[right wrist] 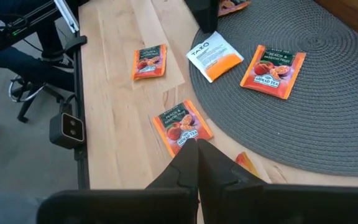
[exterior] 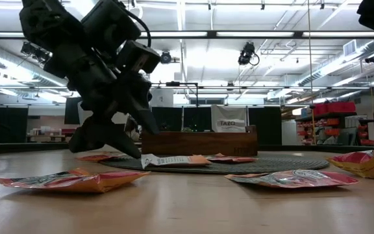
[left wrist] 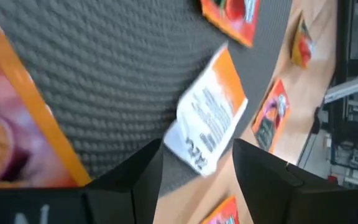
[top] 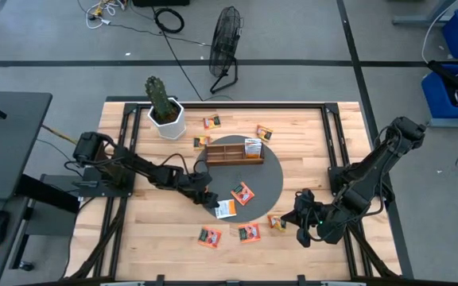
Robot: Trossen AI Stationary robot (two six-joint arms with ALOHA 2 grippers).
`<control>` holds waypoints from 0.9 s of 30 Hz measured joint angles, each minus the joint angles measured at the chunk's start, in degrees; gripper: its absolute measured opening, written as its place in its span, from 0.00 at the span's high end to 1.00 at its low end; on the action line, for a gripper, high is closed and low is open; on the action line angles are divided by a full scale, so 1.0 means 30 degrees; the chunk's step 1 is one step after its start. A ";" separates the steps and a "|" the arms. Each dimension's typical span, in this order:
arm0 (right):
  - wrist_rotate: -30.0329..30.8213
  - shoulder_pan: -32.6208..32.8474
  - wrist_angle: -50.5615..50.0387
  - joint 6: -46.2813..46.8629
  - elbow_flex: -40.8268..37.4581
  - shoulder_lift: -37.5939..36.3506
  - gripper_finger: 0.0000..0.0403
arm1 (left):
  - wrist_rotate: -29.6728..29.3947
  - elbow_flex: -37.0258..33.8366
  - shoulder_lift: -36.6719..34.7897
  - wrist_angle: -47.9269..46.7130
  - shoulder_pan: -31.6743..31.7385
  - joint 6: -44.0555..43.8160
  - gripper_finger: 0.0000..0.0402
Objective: Pick & Place Tea
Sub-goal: Put the white tea bag into the right section of the wooden organizer
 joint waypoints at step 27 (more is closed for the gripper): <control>0.0271 -0.0005 -0.0024 0.0211 0.0000 0.0000 1.00 | -0.0685 -0.0004 -0.0015 -0.0095 0.0008 0.0837 0.51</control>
